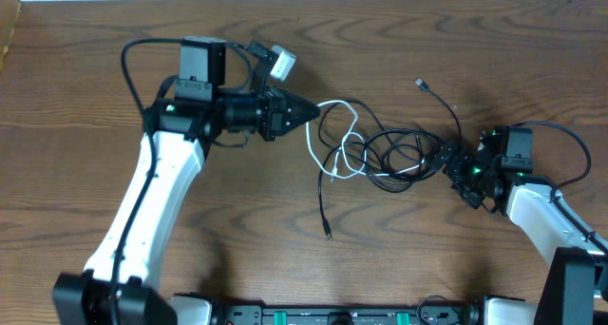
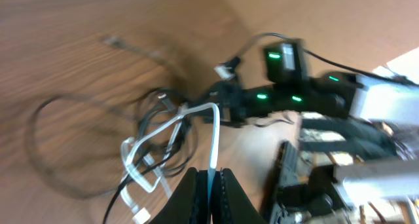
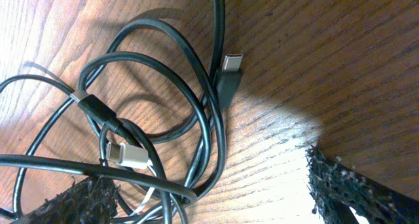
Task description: Untangle cables
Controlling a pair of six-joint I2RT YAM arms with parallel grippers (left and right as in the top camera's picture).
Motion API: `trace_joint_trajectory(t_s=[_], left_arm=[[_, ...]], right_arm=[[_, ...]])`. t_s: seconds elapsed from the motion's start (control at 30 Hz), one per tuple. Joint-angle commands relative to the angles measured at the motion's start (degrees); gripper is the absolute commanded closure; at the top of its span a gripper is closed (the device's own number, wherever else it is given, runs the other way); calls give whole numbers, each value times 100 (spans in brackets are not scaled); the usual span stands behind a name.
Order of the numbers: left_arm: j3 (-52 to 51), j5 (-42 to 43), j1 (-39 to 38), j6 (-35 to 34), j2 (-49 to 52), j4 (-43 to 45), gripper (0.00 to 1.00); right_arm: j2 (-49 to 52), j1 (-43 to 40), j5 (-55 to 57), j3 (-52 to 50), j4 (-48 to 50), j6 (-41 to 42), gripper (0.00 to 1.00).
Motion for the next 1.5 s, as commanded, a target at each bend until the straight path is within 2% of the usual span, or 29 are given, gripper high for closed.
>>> trace_joint_trajectory(t_s=[0.0, 0.03, 0.1, 0.3, 0.47, 0.53, 0.67, 0.77, 0.83, 0.9, 0.97, 1.03, 1.17, 1.33, 1.37, 1.47], left_arm=[[68, 1244, 26, 439, 234, 365, 93], [68, 1360, 24, -28, 326, 793, 92], [68, 1467, 22, -535, 378, 1360, 92], [68, 1390, -17, -2389, 387, 3995, 92], [68, 1392, -17, -3464, 387, 5810, 93], [68, 1392, -15, -3639, 387, 6137, 92], [68, 1405, -20, -3545, 400, 5984, 92], [66, 1467, -142, -3005, 426, 5217, 92], [66, 1464, -262, -2518, 444, 4513, 92], [66, 1462, -385, -2035, 446, 3897, 92], [66, 1462, -474, -1775, 446, 3617, 92], [66, 1460, -540, -1718, 446, 3591, 92], [66, 1460, -619, -1716, 446, 3589, 92], [66, 1460, -691, -1718, 446, 3589, 92], [66, 1460, -704, -1718, 446, 3589, 92], [66, 1460, -754, -1718, 446, 3593, 92]], right_arm=[[232, -44, 142, -232, -116, -127, 7], [232, -44, 144, -232, -116, -129, 6], [232, -44, 144, -232, -109, -127, 6], [232, -44, 146, -232, -55, -127, 6], [232, -44, 146, -232, -74, -129, 5], [234, -44, 146, -232, -74, -129, 5], [234, -44, 144, -232, -74, -129, 4], [232, -44, 131, -232, -68, -184, 1], [232, -44, -243, -232, 22, -693, 1], [232, -42, -1082, -232, 203, -1580, 1], [232, -42, -1908, -232, 378, -2153, 1], [232, -44, -2647, -232, 605, -2378, 1], [232, -44, -3943, -232, 1399, -2415, 2], [234, 98, -4181, -232, 2262, -1585, 24], [234, 195, -4181, -232, 2470, -1495, 26], [232, 546, -4085, -232, 3034, -1469, 20]])
